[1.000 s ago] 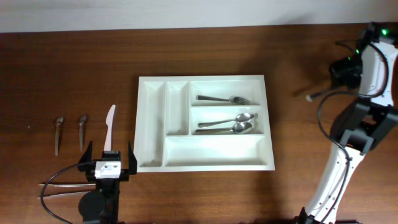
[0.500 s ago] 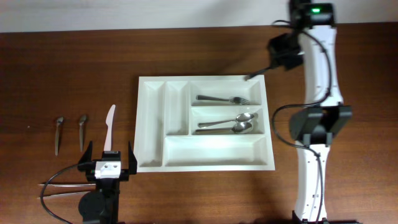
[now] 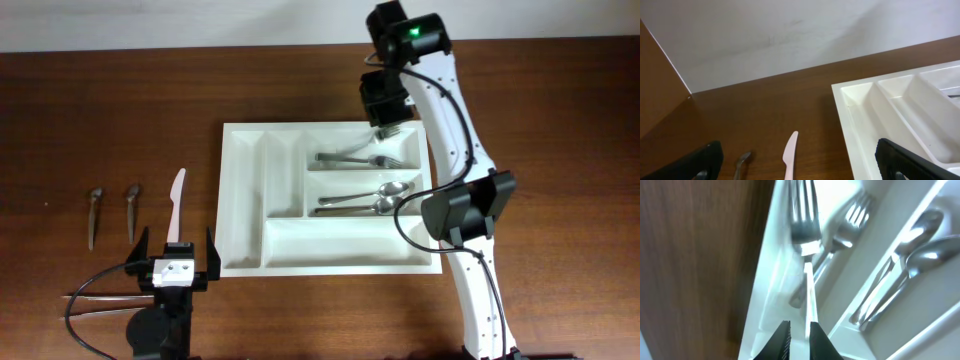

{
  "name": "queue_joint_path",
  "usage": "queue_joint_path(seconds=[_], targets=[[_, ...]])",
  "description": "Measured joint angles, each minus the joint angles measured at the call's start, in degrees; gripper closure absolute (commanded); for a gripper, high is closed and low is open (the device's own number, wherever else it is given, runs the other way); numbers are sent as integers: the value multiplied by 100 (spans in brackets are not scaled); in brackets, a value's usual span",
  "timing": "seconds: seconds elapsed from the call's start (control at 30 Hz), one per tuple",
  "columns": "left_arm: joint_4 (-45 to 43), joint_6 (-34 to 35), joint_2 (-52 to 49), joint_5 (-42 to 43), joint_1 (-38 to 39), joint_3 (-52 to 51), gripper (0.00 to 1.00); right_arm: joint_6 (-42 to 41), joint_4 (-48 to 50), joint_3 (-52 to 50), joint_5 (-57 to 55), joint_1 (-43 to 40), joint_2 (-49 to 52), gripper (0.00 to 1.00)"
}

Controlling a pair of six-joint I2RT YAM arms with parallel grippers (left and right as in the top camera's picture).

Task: Pack container
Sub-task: 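Carry the fork into the tray's top right compartment and release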

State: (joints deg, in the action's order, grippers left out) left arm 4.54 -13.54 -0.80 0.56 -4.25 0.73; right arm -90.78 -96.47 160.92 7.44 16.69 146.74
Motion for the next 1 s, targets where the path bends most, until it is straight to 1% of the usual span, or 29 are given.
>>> queue_joint_path(seconds=[0.1, 0.17, 0.3, 0.33, 0.4, 0.47, 0.5, 0.57, 0.63, 0.67, 0.73, 0.83, 0.9, 1.0], targets=[[0, 0, 0, 0, 0, 0, 1, -240, 0, -50, -7, 35, 0, 85], [0, 0, 0, 0, 0, 0, 1, -334, 7, -111, -33, 24, 0, 79], [0, 0, 0, 0, 0, 0, 1, -442, 7, -162, -195, -28, 0, 59], [0, 0, 0, 0, 0, 0, 1, -413, 7, -162, -232, -48, 0, 52], [0, 0, 0, 0, 0, 0, 1, -326, 9, -162, -323, -144, 0, 42], [0, 0, 2, 0, 0, 0, 1, -149, 17, -162, -367, -319, 0, 33], [0, 0, 0, 0, 0, 0, 1, -50, 24, -162, -391, -437, 0, 25], [0, 0, 0, 0, 0, 0, 1, 227, 35, -162, -424, -732, 0, 14], [0, 0, 0, 0, 0, 0, 1, 592, 116, -162, -459, -1139, 0, 3], [0, 0, 0, 0, 0, 0, 1, 872, 184, -160, -466, -1388, 0, 1], [0, 0, 0, 0, 0, 0, 1, 1482, 334, -160, -474, -1829, 0, 1], [0, 0, 0, 0, 0, 0, 1, 2736, 481, -160, -457, -2559, 0, 1], [0, 0, 0, 0, 0, 0, 1, 3674, 398, -155, -439, -3056, 0, 1], [0, 0, 0, 0, 0, 0, 1, 4793, -11, -155, -433, -3650, 0, 1]])
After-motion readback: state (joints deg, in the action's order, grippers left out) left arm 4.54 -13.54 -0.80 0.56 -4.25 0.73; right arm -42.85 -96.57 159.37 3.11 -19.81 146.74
